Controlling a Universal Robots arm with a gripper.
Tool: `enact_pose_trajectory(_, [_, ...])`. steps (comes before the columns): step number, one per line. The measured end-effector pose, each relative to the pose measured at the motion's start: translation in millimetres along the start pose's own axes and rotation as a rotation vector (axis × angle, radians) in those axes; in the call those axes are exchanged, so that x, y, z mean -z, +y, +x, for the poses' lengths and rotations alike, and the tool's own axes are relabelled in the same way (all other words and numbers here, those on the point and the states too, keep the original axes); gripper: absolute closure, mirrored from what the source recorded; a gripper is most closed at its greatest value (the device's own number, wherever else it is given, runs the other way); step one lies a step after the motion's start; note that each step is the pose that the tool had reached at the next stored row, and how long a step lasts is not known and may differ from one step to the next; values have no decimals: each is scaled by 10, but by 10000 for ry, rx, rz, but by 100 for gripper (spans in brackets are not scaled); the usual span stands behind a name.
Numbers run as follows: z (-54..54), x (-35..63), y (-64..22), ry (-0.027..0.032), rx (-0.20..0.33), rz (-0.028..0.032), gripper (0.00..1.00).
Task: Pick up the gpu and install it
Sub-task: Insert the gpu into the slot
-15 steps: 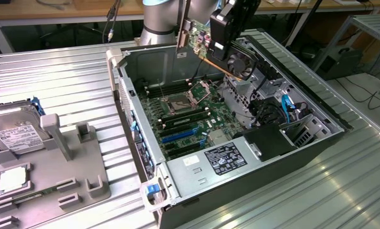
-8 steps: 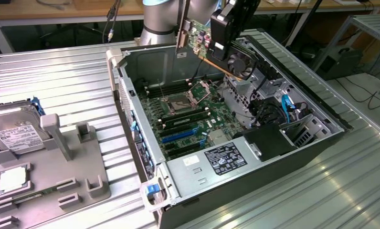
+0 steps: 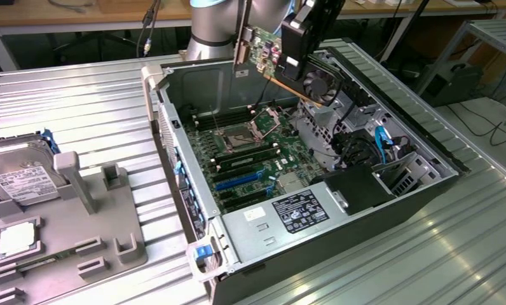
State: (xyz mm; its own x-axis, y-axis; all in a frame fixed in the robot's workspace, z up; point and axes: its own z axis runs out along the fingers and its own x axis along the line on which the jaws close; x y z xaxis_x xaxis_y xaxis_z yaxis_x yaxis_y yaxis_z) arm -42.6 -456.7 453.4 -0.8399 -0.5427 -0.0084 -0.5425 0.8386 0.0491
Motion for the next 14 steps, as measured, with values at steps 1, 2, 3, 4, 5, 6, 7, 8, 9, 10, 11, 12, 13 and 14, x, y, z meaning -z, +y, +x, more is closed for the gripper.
enact_pose_trajectory(1, [0, 0, 0, 0, 27, -2, 72])
enact_pose_trajectory(2, [0, 0, 0, 0, 55, -5, 72])
enact_pose_trajectory(3, [0, 0, 0, 0, 81, -6, 72])
enact_pose_trajectory(4, [0, 0, 0, 0, 106, -9, 72])
enact_pose_trajectory(5, [0, 0, 0, 0, 137, -10, 72])
enact_pose_trajectory(6, [0, 0, 0, 1, 161, -12, 72])
enact_pose_trajectory(7, [0, 0, 0, 2, 193, -13, 72])
enact_pose_trajectory(8, [0, 0, 0, 3, 223, -15, 72])
enact_pose_trajectory(9, [0, 0, 0, 3, 283, -19, 72])
enact_pose_trajectory(10, [0, 0, -1, 3, 307, -21, 72])
enact_pose_trajectory(11, [0, 0, -1, 3, 335, -24, 72])
enact_pose_trajectory(12, [0, 0, -1, 3, 375, -27, 72])
enact_pose_trajectory(13, [0, 0, -1, 3, 398, -28, 72])
enact_pose_trajectory(14, [0, 0, -1, 3, 426, -31, 72])
